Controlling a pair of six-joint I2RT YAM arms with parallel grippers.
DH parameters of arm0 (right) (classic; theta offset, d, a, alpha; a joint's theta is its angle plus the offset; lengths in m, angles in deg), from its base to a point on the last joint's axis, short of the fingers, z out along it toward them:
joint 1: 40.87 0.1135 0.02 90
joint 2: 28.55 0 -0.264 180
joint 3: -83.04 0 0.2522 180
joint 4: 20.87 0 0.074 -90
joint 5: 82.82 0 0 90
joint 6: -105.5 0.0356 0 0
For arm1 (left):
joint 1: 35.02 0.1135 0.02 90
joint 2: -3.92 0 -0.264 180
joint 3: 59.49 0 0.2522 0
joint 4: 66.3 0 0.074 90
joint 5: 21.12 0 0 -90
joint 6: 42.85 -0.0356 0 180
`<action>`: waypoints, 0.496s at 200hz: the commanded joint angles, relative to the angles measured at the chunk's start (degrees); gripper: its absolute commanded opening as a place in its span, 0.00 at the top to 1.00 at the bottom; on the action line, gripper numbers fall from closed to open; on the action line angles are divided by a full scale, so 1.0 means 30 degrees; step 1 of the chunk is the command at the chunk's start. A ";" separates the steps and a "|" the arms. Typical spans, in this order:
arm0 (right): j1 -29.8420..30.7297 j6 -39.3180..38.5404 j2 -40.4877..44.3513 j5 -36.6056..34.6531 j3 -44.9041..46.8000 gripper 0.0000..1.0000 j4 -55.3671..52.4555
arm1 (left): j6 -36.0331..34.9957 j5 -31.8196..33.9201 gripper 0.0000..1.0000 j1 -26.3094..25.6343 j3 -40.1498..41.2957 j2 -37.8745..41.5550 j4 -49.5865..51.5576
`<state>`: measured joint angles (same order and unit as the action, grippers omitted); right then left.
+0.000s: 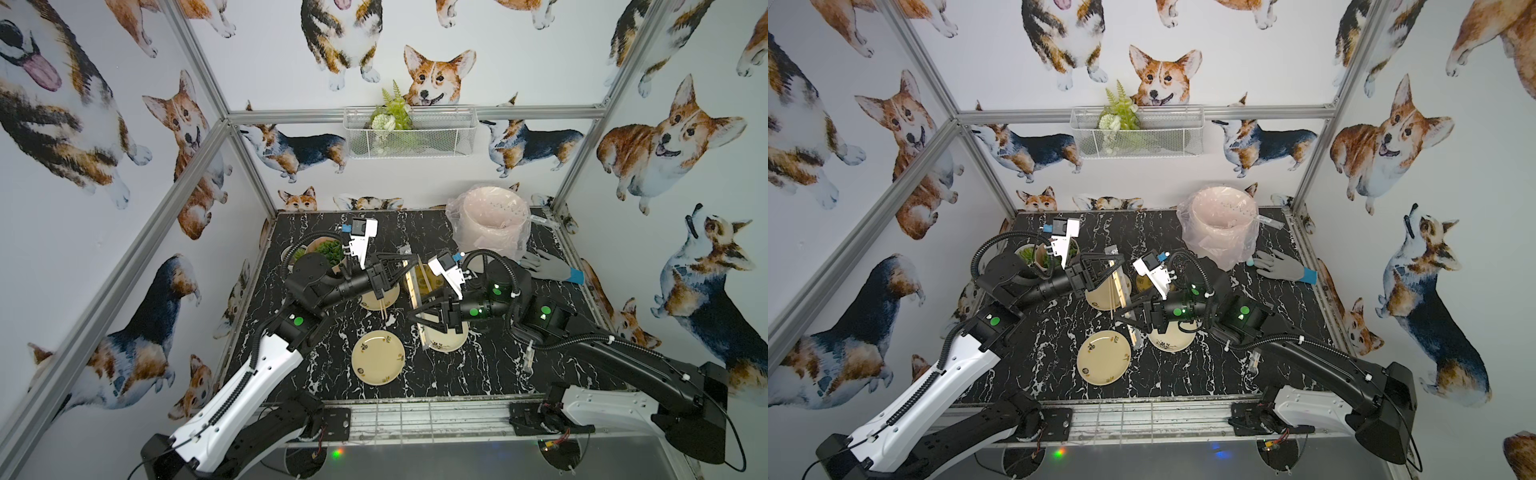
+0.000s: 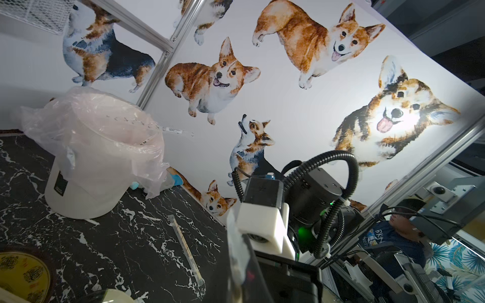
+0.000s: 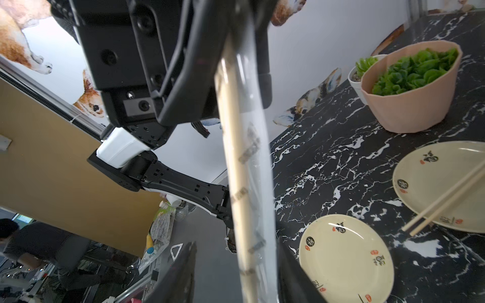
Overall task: Remove the packaging of disposable chopsticks
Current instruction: Pick up the disposable chopsticks from the center of the board.
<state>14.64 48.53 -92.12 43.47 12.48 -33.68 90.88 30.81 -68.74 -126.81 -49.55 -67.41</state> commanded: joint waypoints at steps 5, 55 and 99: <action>0.0043 0.0194 -0.0022 0.1377 -0.0120 0.64 0.1705 | 0.0410 -0.0327 1.00 0.0026 0.0168 0.0292 -0.1891; 0.0043 0.1137 0.0471 0.1989 0.1073 0.61 0.2784 | 0.0583 0.0136 1.00 0.0213 0.0420 0.1001 -0.2818; 0.0043 0.1120 0.0463 0.2082 0.1296 0.95 0.2788 | 0.0689 0.0644 1.00 0.0329 0.0506 0.1270 -0.3069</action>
<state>14.64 51.44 -90.83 48.96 16.42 -28.98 92.41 31.75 -67.99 -125.50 -46.09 -73.81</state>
